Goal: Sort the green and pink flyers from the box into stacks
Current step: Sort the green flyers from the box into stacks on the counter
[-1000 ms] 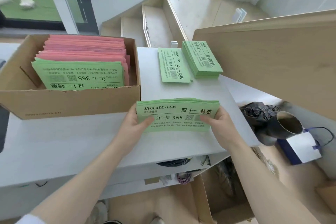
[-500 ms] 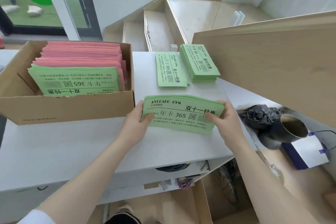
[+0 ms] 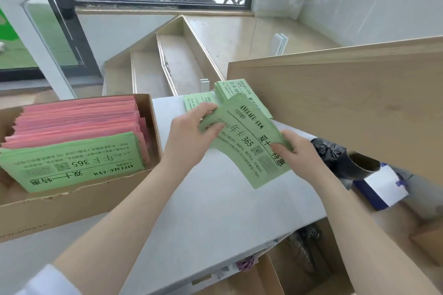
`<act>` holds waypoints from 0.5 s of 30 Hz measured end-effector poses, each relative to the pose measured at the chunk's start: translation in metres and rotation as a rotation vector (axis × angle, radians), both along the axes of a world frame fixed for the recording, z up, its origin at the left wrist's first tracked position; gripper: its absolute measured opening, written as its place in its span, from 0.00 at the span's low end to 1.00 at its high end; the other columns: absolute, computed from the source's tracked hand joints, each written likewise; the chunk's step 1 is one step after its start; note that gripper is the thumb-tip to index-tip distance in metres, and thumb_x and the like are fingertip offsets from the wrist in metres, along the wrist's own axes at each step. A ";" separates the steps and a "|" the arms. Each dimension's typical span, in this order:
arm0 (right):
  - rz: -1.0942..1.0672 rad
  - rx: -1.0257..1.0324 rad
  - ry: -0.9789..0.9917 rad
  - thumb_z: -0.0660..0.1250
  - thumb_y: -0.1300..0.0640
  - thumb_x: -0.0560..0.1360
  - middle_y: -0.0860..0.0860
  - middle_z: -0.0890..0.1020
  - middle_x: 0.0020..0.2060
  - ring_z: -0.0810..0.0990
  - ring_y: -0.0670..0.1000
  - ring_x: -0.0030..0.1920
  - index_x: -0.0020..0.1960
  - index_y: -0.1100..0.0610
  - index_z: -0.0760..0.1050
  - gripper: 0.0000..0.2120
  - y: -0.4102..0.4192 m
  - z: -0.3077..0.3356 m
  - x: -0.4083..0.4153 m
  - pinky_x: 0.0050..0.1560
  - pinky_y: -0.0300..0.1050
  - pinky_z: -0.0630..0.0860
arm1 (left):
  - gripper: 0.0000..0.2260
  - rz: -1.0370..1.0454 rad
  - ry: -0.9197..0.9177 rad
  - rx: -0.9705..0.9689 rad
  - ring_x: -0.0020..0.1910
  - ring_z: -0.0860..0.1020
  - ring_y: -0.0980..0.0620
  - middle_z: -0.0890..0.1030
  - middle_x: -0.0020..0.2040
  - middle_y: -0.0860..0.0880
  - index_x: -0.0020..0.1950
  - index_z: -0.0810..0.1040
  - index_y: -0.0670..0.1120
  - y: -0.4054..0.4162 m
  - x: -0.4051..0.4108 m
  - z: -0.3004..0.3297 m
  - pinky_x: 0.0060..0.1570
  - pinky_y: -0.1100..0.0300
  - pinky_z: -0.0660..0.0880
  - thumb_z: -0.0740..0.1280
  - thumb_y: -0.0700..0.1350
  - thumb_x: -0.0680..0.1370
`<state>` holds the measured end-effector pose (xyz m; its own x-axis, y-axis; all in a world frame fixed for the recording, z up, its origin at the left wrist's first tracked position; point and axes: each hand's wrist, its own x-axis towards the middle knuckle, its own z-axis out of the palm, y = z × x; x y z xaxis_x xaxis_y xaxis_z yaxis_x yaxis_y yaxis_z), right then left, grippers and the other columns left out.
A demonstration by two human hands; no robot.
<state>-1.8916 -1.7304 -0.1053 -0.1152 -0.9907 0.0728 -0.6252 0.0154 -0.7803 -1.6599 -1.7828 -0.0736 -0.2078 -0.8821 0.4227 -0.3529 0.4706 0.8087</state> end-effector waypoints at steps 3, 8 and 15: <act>-0.014 0.020 -0.218 0.61 0.63 0.77 0.50 0.84 0.47 0.82 0.47 0.45 0.50 0.49 0.77 0.11 -0.009 0.001 -0.002 0.45 0.39 0.77 | 0.06 -0.026 0.472 0.422 0.40 0.80 0.53 0.82 0.42 0.50 0.45 0.76 0.48 -0.015 -0.013 0.003 0.47 0.59 0.76 0.70 0.40 0.73; -0.051 0.018 -0.441 0.58 0.65 0.78 0.49 0.84 0.45 0.83 0.48 0.43 0.53 0.54 0.76 0.11 -0.046 0.002 -0.008 0.42 0.45 0.81 | 0.12 -0.098 0.691 0.694 0.47 0.81 0.52 0.82 0.51 0.48 0.61 0.70 0.49 -0.034 -0.056 -0.029 0.51 0.55 0.76 0.62 0.40 0.79; -0.079 -0.015 -0.473 0.58 0.65 0.78 0.48 0.82 0.53 0.81 0.47 0.51 0.62 0.52 0.72 0.15 -0.111 -0.002 -0.022 0.48 0.42 0.80 | 0.20 0.022 0.505 0.549 0.52 0.79 0.59 0.80 0.56 0.54 0.68 0.69 0.57 -0.084 -0.102 -0.042 0.45 0.64 0.77 0.57 0.38 0.80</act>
<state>-1.9132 -1.8418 -0.1070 -0.2137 -0.9769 0.0088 -0.1992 0.0348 -0.9793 -1.7616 -1.8668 -0.1152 -0.0850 -0.9955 -0.0407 0.1191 -0.0507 0.9916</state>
